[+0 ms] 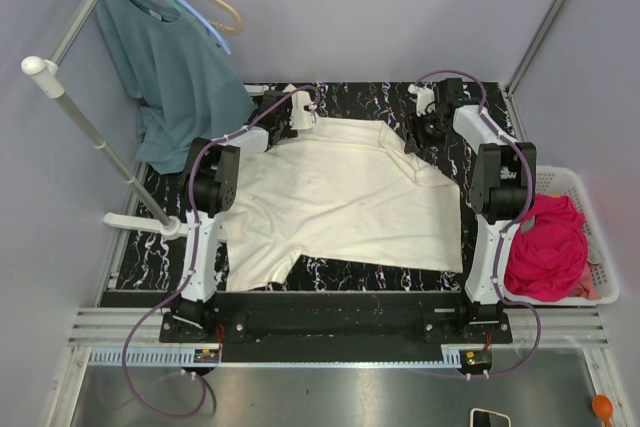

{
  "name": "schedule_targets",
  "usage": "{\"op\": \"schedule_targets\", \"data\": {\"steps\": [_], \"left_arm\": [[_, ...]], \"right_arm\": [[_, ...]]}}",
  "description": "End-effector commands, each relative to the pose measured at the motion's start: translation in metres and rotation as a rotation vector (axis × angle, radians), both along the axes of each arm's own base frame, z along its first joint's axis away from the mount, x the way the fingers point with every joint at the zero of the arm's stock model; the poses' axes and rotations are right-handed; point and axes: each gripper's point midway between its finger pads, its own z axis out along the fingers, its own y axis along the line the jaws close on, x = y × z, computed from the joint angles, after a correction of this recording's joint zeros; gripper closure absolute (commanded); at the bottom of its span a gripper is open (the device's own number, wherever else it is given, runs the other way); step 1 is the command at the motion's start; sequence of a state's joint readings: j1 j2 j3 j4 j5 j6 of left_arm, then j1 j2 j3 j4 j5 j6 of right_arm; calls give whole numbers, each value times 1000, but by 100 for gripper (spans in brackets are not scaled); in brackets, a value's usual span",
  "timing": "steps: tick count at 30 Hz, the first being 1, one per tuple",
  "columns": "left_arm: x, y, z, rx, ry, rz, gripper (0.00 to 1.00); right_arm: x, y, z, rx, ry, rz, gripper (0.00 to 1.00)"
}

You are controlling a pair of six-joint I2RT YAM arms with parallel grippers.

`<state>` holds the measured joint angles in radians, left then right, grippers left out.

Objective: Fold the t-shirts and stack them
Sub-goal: Flatten the tshirt out

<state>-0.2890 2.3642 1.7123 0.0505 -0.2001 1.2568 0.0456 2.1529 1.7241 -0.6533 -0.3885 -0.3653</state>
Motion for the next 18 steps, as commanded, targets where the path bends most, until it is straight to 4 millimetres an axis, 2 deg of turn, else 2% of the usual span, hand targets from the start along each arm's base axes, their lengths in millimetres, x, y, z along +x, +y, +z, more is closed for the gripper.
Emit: {"op": "schedule_targets", "data": {"steps": [1,18], "left_arm": [[-19,5,-25,25,97,5,11],[-18,7,-26,25,93,5,11]], "right_arm": [[7,9,10,46,-11,7,42],[5,13,6,63,12,13,48]]}}
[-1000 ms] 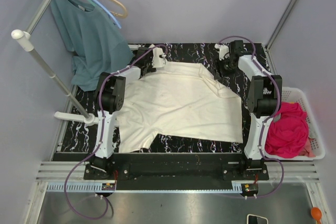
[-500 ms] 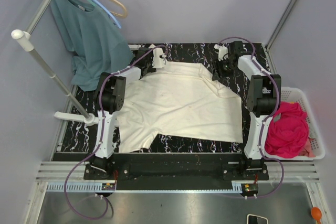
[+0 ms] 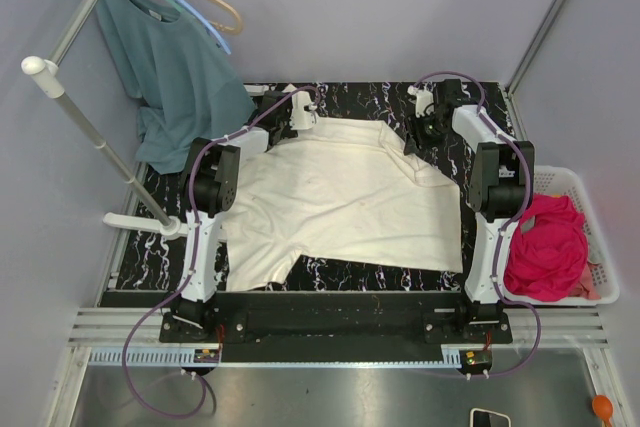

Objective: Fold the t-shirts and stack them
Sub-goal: Flatten the tshirt out

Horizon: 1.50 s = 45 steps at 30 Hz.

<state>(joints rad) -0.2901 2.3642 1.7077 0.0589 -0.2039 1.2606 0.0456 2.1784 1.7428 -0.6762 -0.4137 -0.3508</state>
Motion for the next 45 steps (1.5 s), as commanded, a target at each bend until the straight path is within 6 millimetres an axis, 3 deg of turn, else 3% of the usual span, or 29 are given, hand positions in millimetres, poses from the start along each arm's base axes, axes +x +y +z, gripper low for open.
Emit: {"op": "schedule_targets", "data": {"steps": [1,24,36,45], "left_arm": [[-18,7,-26,23,98,4,11],[-18,13,-26,19,96,11,11],[-19,15,-30,18,104,14,11],[-20,15,-27,10,101,20,11]], "right_arm": [[5,9,9,40,-15,13,48],[0,20,-2,41,18,35,53],[0,19,-7,21,25,36,72],[7,10,16,-30,-12,22,93]]}}
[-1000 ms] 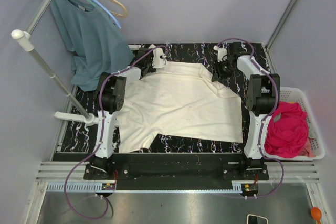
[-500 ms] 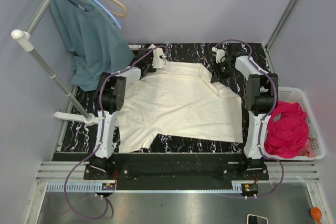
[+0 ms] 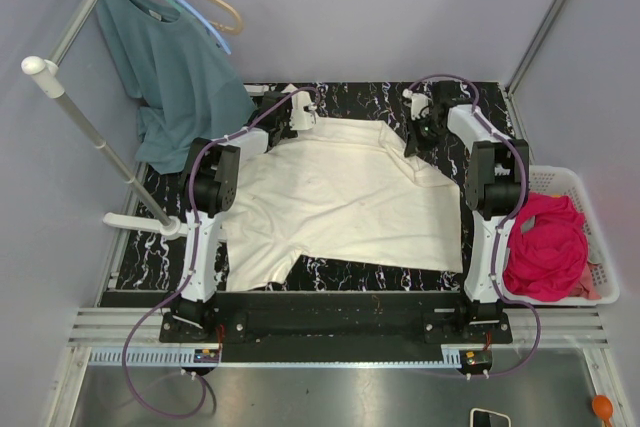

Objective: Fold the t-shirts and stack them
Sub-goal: Flatten the tshirt out

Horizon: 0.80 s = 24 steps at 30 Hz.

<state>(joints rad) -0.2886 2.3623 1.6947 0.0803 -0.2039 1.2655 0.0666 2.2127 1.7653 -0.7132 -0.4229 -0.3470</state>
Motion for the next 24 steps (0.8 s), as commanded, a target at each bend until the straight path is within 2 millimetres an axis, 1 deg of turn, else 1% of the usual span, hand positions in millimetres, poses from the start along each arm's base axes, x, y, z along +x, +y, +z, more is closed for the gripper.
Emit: {"op": "schedule_targets", "data": {"steps": [1,2,4,7,9,10,11,12,13,14,15,16,17,18,19,20,21,22,23,24], "left_arm": [[-20,14,-26,6,110,23,11],[-20,15,-25,3,107,26,11],[-21,13,-23,1,106,24,11],[-20,15,-21,-2,103,29,11],[-21,15,-20,-4,102,27,11],[-20,15,-17,-6,97,30,11],[-20,15,-18,-5,97,29,11],[-16,14,-14,-12,77,29,11],[-17,15,-14,-12,78,31,11],[-17,15,-14,-12,77,31,11],[-16,15,-13,-15,75,33,11],[-16,15,-13,-19,74,33,11],[-16,15,-14,-19,76,33,11],[-16,15,-13,-20,73,33,11],[-17,15,-15,-20,76,34,11],[-17,15,-15,-20,76,34,11],[-17,16,-15,-21,74,36,11],[-17,16,-16,-19,76,35,11],[-15,16,-14,-21,68,35,11],[-16,16,-14,-21,70,35,11]], "right_arm": [[16,-3,30,-47,-73,-1,94],[23,-7,39,-68,-95,-14,95],[27,-14,46,-103,-108,-23,97],[43,-29,66,-186,-174,-48,99],[50,-43,70,-264,-194,-67,99],[56,-48,76,-289,-218,-76,100],[60,-57,76,-335,-224,-93,100],[63,-64,78,-362,-232,-96,100],[69,-68,86,-380,-255,-103,100],[71,-75,82,-406,-247,-110,100],[75,-81,83,-425,-254,-109,100],[81,-88,89,-447,-271,-123,100],[83,-95,81,-477,-258,-129,100],[86,-100,80,-497,-260,-125,100],[92,-107,86,-511,-277,-139,100],[93,-114,78,-537,-260,-143,100],[96,-118,77,-550,-262,-141,100],[101,-124,80,-561,-277,-150,100],[102,-130,72,-582,-258,-155,100],[104,-133,71,-594,-260,-155,100]]}}
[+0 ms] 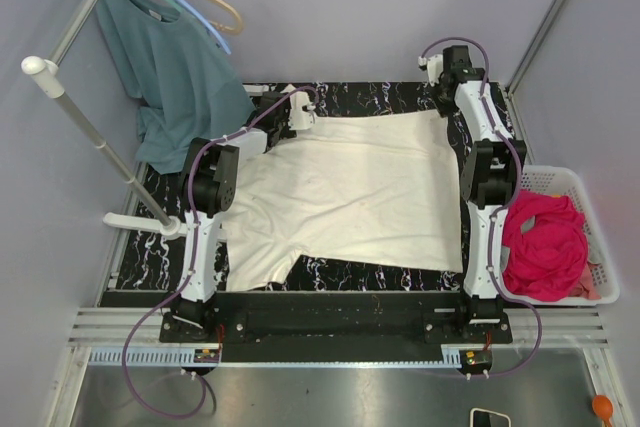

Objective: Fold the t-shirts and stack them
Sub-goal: Flatten the tshirt out

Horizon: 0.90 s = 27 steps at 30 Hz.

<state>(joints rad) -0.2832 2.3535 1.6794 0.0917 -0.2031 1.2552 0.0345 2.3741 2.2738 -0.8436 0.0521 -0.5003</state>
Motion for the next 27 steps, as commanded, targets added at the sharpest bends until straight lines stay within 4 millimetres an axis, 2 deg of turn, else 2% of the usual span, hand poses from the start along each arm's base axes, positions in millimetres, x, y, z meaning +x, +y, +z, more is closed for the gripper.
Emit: {"op": "schedule_targets", "data": {"steps": [1,6,7,8,14,25,27], "left_arm": [[-15,13,-16,-9,75,25,11],[-13,15,-15,-9,69,28,11],[-12,15,-14,-10,66,30,11],[-11,15,-13,-12,62,31,11],[-11,15,-12,-22,56,38,11],[-13,16,-18,-20,59,43,11],[-12,16,-19,-18,58,43,11]], "right_arm": [[8,-36,0,-121,2,-43,100],[11,-45,-17,-159,27,-55,100],[11,-61,-16,-164,25,-83,100],[12,-63,-21,-169,28,-88,100],[21,-68,-28,-189,15,-103,91],[40,-77,-31,-237,-33,-119,87],[44,-79,-30,-251,-47,-123,82]]}}
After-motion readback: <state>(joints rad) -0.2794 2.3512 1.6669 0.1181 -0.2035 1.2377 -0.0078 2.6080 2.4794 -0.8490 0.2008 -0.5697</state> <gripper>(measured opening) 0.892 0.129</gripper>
